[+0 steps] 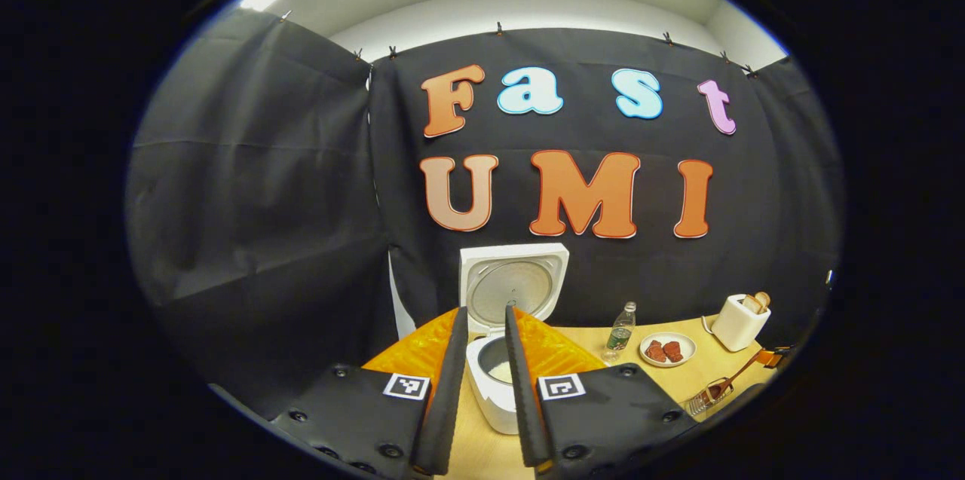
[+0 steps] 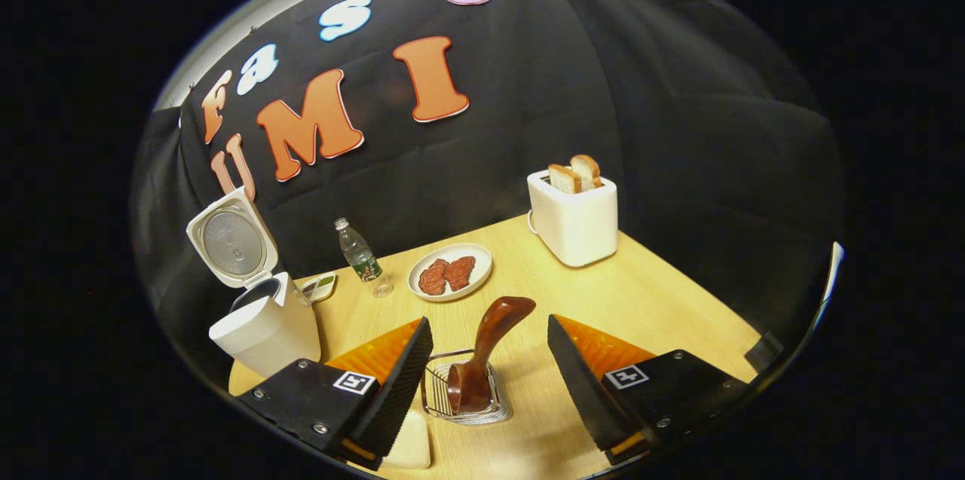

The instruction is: Close the left gripper, press the button to open the rice cooker; take a wooden spoon from the chopstick holder with the right hand, scoop a spoonful of rice and pour it into the rice cooker, then put the wooden spoon back into the chopstick holder.

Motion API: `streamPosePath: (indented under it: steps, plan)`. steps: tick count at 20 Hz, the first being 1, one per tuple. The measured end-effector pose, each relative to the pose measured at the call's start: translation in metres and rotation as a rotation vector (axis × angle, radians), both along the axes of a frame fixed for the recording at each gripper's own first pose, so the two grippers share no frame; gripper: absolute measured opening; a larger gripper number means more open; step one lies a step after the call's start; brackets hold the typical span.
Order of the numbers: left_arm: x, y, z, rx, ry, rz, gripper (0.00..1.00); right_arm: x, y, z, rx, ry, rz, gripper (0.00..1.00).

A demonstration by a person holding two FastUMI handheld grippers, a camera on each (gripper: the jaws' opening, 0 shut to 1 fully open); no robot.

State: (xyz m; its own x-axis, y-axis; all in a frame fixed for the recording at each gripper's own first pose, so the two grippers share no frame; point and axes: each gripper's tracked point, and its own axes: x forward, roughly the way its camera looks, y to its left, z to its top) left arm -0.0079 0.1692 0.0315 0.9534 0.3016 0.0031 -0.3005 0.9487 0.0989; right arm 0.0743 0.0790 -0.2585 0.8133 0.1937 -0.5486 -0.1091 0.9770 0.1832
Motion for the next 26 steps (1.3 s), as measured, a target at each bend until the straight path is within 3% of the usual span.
streamPosePath:
  steps: [2,5,6,8,9,10,11,12,13,14,15,19,26]
  plan:
    - [-0.006,0.005,-0.003,-0.026,0.004,0.005,0.38,0.006,0.0,-0.01,0.044,0.028,-0.029,0.92]
    - [-0.015,0.015,-0.003,-0.04,-0.001,0.027,0.76,0.013,0.001,-0.02,0.131,0.067,-0.065,0.82]
    - [-0.02,0.018,0.0,-0.043,-0.012,0.038,0.76,0.016,0.001,-0.022,0.151,0.075,-0.071,0.81]
    - [-0.026,0.027,0.001,-0.025,-0.02,0.073,0.92,0.023,0.004,-0.027,0.179,0.087,-0.071,0.81]
    - [-0.03,0.031,0.0,-0.014,-0.017,0.093,1.0,0.023,0.006,-0.028,0.196,0.096,-0.065,0.75]
    - [-0.033,0.034,-0.001,-0.012,-0.012,0.106,1.0,0.024,0.008,-0.029,0.21,0.104,-0.062,0.72]
    - [-0.035,0.034,-0.001,-0.014,-0.009,0.112,1.0,0.026,0.009,-0.027,0.225,0.105,-0.063,0.54]
    - [-0.037,0.035,-0.003,-0.019,-0.006,0.114,0.99,0.028,0.01,-0.024,0.234,0.096,-0.06,0.56]
    - [-0.04,0.036,-0.005,-0.024,-0.002,0.115,1.0,0.027,0.013,-0.021,0.244,0.089,-0.049,0.36]
    - [-0.041,0.037,-0.007,-0.028,0.001,0.117,1.0,0.024,0.018,-0.019,0.26,0.086,-0.033,0.41]
    - [-0.042,0.038,-0.008,-0.03,0.0,0.116,1.0,0.023,0.025,-0.016,0.269,0.086,-0.017,0.33]
    - [-0.043,0.038,-0.009,-0.03,0.007,0.087,1.0,0.017,0.038,-0.004,0.215,0.052,0.003,0.2]
    - [-0.044,0.048,0.004,-0.013,-0.012,0.015,1.0,-0.01,0.054,0.084,0.089,-0.097,0.024,0.18]
